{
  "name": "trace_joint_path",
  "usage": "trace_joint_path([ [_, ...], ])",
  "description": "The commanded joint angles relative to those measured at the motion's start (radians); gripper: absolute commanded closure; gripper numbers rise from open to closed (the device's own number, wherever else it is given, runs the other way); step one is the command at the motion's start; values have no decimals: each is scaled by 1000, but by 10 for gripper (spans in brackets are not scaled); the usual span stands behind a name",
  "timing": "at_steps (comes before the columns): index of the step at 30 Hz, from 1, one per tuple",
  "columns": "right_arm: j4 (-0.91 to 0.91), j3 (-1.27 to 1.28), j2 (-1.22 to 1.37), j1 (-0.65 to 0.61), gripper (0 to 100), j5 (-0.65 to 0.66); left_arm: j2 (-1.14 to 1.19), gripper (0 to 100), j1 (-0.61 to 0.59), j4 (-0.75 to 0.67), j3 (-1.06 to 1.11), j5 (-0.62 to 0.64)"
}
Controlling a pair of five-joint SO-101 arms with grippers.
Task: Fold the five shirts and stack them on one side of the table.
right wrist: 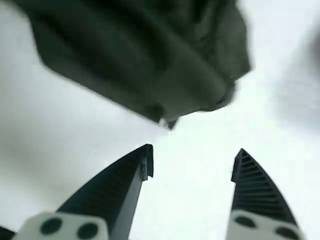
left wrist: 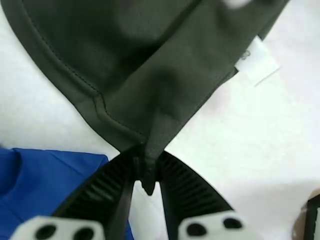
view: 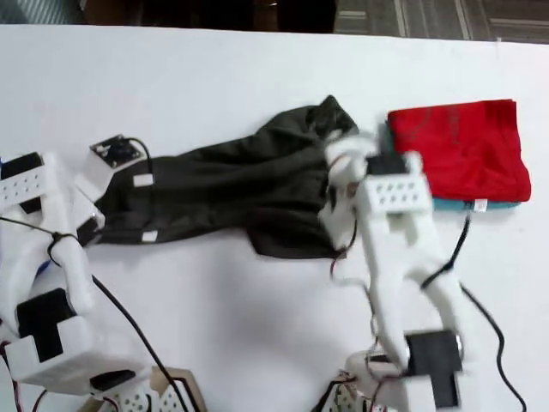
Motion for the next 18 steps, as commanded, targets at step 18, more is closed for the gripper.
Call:
trace_joint_path([
  [18,-483,-178,472,25,744,5,-49,975,-17,-6,-2,9],
])
